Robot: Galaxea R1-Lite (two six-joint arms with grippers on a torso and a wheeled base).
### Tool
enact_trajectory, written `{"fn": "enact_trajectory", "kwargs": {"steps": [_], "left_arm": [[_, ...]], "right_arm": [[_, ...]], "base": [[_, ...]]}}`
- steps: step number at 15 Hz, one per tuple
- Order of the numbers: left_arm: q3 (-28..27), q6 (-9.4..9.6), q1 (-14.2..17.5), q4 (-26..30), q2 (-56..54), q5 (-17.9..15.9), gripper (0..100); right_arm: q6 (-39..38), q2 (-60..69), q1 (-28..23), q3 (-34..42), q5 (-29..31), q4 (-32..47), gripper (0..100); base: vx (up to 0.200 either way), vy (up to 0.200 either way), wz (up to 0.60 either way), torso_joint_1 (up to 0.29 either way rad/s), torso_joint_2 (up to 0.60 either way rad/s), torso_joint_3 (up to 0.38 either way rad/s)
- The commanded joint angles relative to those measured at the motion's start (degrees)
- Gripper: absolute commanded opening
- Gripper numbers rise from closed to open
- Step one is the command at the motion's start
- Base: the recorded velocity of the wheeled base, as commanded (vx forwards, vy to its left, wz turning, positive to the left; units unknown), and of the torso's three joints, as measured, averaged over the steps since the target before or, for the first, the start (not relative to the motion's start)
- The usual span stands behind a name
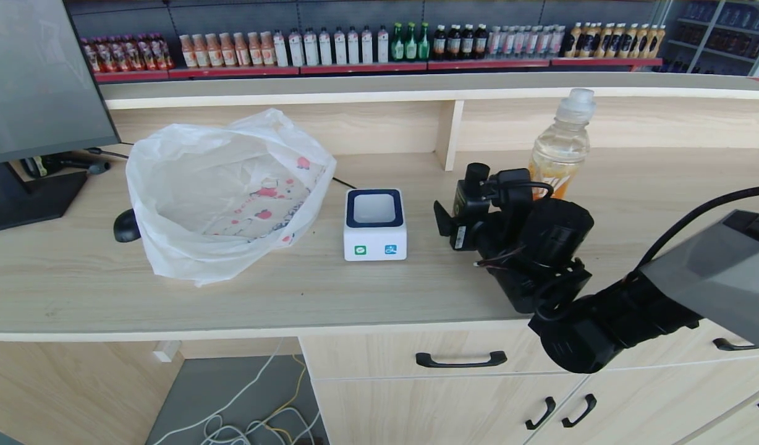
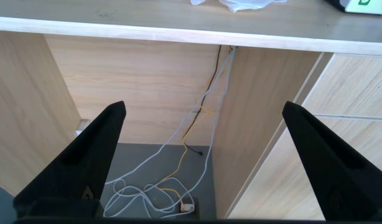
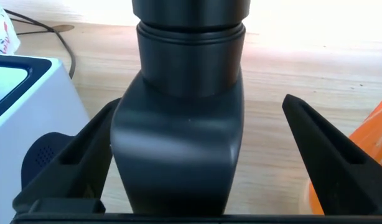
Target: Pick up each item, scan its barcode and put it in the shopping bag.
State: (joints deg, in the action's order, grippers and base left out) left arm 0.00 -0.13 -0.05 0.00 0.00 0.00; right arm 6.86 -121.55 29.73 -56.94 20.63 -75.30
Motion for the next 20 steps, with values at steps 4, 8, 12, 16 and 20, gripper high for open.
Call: {"fn": "enact_trajectory", "kwargs": {"steps": [4,8,12,16,20], "left_arm": [[0.0,-0.04,0.0,0.0,0.0,0.0,100],[0.0,-0.04,0.0,0.0,0.0,0.0,100],[0.0,-0.04,0.0,0.0,0.0,0.0,100],[0.0,-0.04,0.0,0.0,0.0,0.0,100],[0.0,-0.04,0.0,0.0,0.0,0.0,100]], "right_arm": [[-1.9,0.0,-0.2,1.0,0.0,-0.5,0],[-1.9,0.1,-0.4,2.1,-0.1,-1.5,0],[-1.9,0.1,-0.2,2.5,-0.8,-1.9,0],[-1.8,-0.1,0.1,4.8,-0.8,-3.3,0],[-1.8,-0.1,0.1,4.6,-0.9,-3.5,0]], "base": [[0.000,0.000,0.00,0.000,0.00,0.000],[0.000,0.000,0.00,0.000,0.00,0.000],[0.000,0.000,0.00,0.000,0.00,0.000],[0.000,0.000,0.00,0.000,0.00,0.000],[0.000,0.000,0.00,0.000,0.00,0.000]]}}
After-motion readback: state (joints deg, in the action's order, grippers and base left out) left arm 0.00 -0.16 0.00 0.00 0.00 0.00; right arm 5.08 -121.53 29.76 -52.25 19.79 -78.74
